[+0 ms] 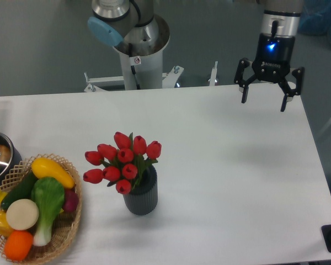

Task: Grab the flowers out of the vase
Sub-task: 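Open the gripper wider and lower it toward the table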

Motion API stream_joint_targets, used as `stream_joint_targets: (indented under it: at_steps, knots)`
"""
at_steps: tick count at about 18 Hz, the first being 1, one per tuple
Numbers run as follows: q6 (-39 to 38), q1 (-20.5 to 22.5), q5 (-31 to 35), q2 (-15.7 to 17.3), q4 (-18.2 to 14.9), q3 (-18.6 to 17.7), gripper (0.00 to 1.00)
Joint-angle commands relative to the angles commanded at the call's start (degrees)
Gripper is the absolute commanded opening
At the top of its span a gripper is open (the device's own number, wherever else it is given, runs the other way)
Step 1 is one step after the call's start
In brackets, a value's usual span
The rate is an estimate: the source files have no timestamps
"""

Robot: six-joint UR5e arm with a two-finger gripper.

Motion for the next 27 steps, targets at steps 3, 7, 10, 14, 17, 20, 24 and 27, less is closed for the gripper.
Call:
stream_joint_targets:
  at_steps: [3, 7, 10, 14, 17, 20, 24, 27]
  knots:
    - [-0.52, 0.09, 0.0, -0.09, 1.59, 0.0, 1.0]
    - [-2.46, 0.0, -0.09, 0.0, 1.77, 0.35, 1.0]
    - [-2.37, -0.35, -1.13, -0.09, 1.86, 0.26, 1.0]
    - [-2.46, -0.53, -5.0, -1.23, 1.86, 0.0, 1.0]
    - [-2.11, -0.88, -6.24, -2.29, 2.91, -0.26, 1.0]
    - [-1.58, -0.88, -6.24, -2.2, 3.79, -1.14, 1.0]
    - [2.72, -1.75, -10.09, -2.2, 3.97, -1.14, 1.0]
    - [2.29, -2.2, -12.64, -2.2, 3.88, -1.75, 1.0]
